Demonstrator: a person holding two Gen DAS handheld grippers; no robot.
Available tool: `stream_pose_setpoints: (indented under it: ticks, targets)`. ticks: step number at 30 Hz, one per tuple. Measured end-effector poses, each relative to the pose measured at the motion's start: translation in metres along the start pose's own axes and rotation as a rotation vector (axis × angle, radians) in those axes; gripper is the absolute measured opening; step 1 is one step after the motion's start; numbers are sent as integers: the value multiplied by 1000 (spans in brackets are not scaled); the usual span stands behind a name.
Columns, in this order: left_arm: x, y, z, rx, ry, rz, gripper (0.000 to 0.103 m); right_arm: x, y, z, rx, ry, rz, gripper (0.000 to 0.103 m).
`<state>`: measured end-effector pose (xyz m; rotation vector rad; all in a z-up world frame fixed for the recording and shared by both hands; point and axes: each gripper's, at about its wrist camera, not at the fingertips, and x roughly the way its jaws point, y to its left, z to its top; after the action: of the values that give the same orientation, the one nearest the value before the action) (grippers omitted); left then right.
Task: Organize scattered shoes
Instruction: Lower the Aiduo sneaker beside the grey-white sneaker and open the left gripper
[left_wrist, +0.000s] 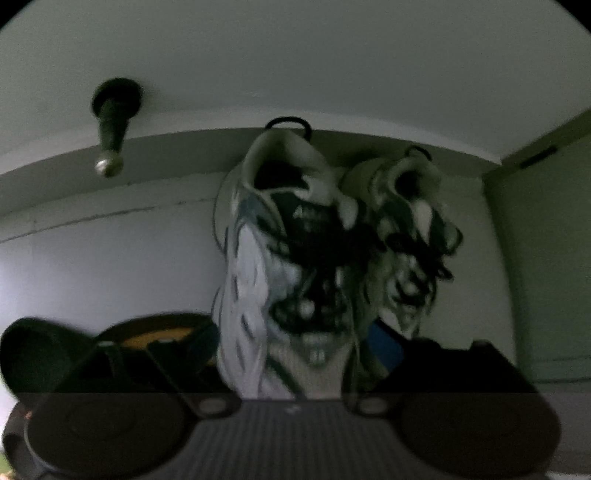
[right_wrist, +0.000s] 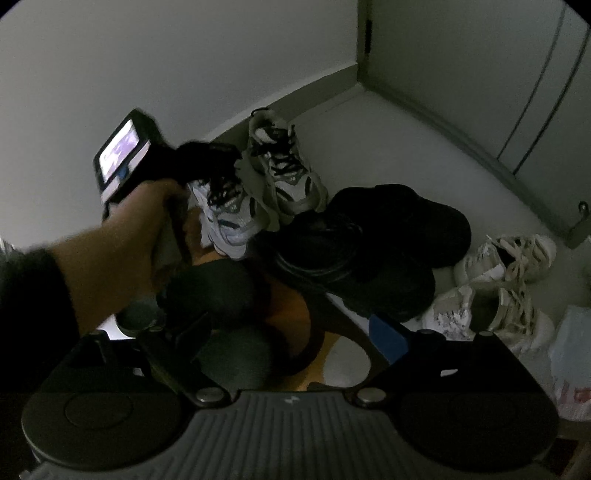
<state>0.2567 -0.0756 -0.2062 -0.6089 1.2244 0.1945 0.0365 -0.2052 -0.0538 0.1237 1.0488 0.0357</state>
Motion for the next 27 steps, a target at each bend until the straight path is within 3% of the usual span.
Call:
stream_pose_setpoints:
  ticks: [3,6,9,11,19,27]
  targets:
    - [-20,13,-10,-45,18,-31,90,-14,-4,4,-25,-14,12,95]
    - [-36,21,-20,-25,20,-56,90,-20,-11,4,-21,-19,-10,95]
    - [-64,31,-42,-3,39,-28,90,-23,-24,6,2,-23,-10,95]
    - [-83,41,-57,-34,54,-8,90,-23,-27,7,2,-22,-11,95]
    - [-180,60,-100,-131,56,-48,93,-38,-45,2,4,-38,-11,95]
    - [-223,50,-124,-84,87,-117,95,-63,-51,-13,-190,-52,26,95]
